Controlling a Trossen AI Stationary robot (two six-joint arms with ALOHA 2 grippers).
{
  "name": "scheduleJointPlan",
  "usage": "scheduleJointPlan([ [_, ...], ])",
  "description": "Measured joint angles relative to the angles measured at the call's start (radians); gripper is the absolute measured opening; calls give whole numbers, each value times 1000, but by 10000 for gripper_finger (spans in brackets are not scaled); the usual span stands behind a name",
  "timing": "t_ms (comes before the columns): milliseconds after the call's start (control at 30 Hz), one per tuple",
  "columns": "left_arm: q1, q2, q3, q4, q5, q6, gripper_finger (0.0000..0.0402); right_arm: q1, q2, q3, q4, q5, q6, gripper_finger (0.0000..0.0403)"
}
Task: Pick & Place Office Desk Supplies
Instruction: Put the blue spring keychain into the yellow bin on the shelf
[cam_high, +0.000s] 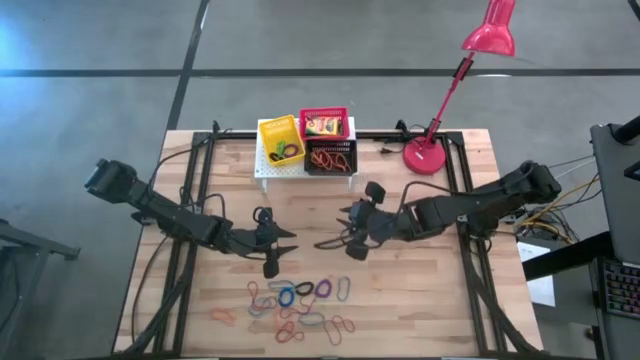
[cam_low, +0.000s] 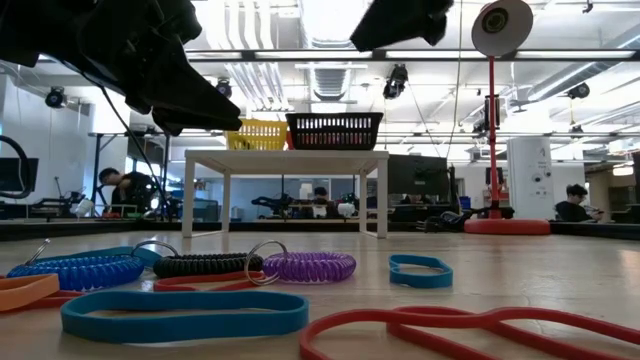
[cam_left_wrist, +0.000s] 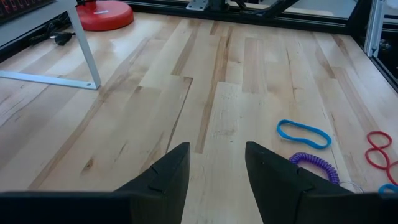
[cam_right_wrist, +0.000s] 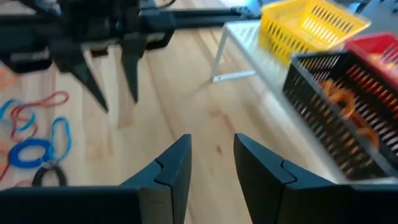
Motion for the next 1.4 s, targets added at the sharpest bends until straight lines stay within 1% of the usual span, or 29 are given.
scheduleJointPlan([
  [167, 0, 0, 0, 0, 0, 0, 163, 34, 0, -61, 15, 0, 66, 105],
  [400, 0, 0, 0, 0, 0, 0, 163, 91, 0, -152, 121, 0, 80, 93],
  [600, 0, 0, 0, 0, 0, 0, 163, 127, 0, -179, 121, 0, 85, 80],
  [800, 0, 0, 0, 0, 0, 0, 163, 190, -1, -188, 121, -5, 35, 72],
  [900, 0, 0, 0, 0, 0, 0, 163, 211, -1, -209, 132, -5, 39, 70],
  [1000, 0, 0, 0, 0, 0, 0, 163, 219, 0, -263, 241, -5, 42, 68],
  [1133, 0, 0, 0, -6, 15, 0, 163, 218, 3, -372, 473, -52, 41, 68],
  [1300, -15, 0, 7, -67, 138, 5, 163, 218, 5, -497, 715, -59, 42, 68],
  [1400, -67, 0, 27, -132, 184, 5, 163, 218, 5, -548, 800, -58, 41, 68],
])
